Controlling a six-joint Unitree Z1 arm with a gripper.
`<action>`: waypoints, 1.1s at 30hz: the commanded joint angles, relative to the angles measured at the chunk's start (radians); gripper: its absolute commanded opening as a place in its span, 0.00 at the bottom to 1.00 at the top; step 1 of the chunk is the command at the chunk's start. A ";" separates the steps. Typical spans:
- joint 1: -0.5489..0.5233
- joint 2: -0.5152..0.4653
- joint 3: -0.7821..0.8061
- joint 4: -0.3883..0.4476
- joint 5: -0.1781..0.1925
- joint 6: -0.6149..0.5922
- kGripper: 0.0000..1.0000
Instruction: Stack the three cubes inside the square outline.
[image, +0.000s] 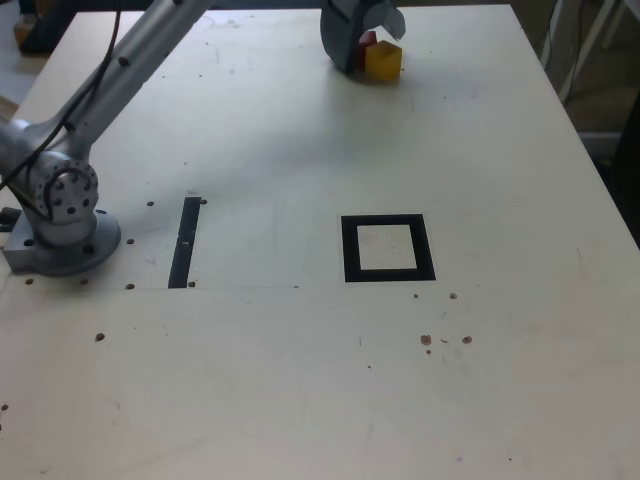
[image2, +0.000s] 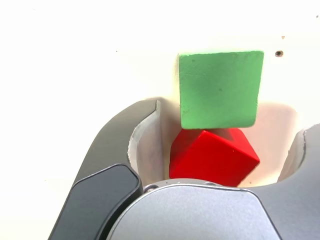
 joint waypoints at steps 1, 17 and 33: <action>-0.005 0.007 0.000 0.003 0.002 -0.004 0.89; -0.004 0.006 0.004 -0.042 0.003 -0.015 0.67; 0.002 -0.011 0.009 -0.053 0.017 -0.017 0.38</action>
